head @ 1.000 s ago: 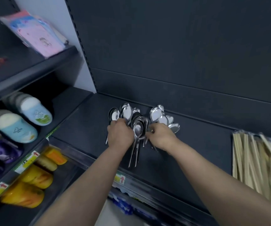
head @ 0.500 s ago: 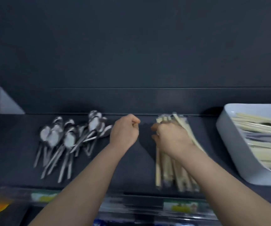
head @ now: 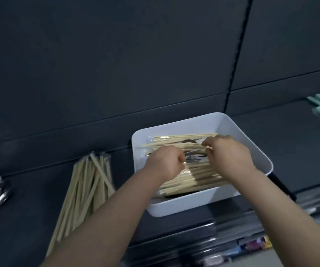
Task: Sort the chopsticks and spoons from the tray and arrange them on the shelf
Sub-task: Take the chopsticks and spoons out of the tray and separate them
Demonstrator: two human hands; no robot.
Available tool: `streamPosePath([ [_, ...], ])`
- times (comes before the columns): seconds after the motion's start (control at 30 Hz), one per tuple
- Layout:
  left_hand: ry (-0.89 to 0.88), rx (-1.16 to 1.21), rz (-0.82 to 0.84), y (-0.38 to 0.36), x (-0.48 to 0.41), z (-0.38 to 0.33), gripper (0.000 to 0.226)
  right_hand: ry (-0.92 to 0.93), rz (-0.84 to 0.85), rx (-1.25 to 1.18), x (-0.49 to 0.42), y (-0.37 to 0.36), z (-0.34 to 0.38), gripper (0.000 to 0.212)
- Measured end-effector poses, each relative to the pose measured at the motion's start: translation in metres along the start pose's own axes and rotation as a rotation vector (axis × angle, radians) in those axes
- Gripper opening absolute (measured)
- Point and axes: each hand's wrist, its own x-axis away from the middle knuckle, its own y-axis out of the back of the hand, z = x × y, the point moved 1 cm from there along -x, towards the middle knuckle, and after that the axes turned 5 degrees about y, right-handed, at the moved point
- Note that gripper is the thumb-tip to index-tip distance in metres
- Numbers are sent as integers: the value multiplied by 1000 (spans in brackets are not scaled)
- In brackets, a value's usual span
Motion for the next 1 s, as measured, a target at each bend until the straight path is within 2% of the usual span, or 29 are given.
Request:
streamPosePath([
  [0.1,-3,-78,46,-24,-8,-18,30,-26,16,-6,3,-6,-32,39],
  [0.2,22,-184,13,-25,-17,-28,23,-77,-22,-146,6,-9,-50,36],
  [0.3,40,-298,33,-21,-19,-34,24,-77,-130,-273,8,-9,-53,31],
  [0.4,29,-325,-1,-22,-18,-33,19,-72,-193,-387,8,-7,-54,25],
  [0.47,29,-280,-57,-22,-18,-31,9,-58,-153,-396,6,-5,-54,24],
  [0.57,89,-205,-132,-14,-18,-27,8,-17,-54,-312,2,-4,-51,23],
  [0.7,205,64,-258,-4,-16,-22,4,98,188,-56,-10,-9,-47,31],
  [0.8,237,347,-422,0,-15,-22,10,206,370,-11,-15,-20,-40,37],
  [0.9,221,664,-530,4,-12,-23,15,238,407,8,-19,-23,-38,31],
  [1.0,169,832,-635,14,-7,-25,18,203,363,11,-19,-24,-42,23],
])
